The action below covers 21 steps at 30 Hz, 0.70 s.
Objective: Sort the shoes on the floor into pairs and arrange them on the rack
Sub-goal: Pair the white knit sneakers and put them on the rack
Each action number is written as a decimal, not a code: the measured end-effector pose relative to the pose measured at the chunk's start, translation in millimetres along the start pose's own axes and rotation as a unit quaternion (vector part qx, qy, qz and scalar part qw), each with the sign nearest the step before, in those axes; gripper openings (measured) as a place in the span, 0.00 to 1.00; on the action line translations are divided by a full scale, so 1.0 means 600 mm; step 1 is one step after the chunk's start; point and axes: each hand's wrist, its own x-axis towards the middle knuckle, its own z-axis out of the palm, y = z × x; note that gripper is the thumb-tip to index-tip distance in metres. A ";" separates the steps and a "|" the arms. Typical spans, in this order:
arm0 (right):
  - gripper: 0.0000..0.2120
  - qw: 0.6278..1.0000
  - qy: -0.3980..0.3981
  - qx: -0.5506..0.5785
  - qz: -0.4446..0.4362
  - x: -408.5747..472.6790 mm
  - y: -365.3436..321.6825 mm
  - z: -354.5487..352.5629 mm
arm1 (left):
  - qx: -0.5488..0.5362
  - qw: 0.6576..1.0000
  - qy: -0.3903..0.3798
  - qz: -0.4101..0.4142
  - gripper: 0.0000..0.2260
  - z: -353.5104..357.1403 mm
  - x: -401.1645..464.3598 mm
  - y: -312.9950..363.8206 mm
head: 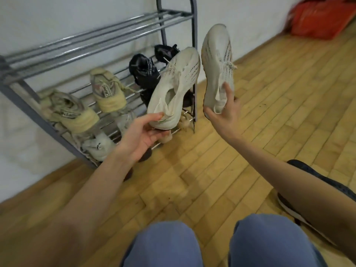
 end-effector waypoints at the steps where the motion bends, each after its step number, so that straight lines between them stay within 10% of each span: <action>1: 0.40 1.000 0.004 0.003 -0.013 0.012 -0.015 0.006 | -0.003 1.000 -0.003 0.018 0.08 -0.003 -0.002 0.014; 21: 0.39 0.993 -0.042 -0.048 -0.100 0.309 -0.258 0.116 | -0.037 0.978 0.124 0.165 0.09 0.047 0.131 0.283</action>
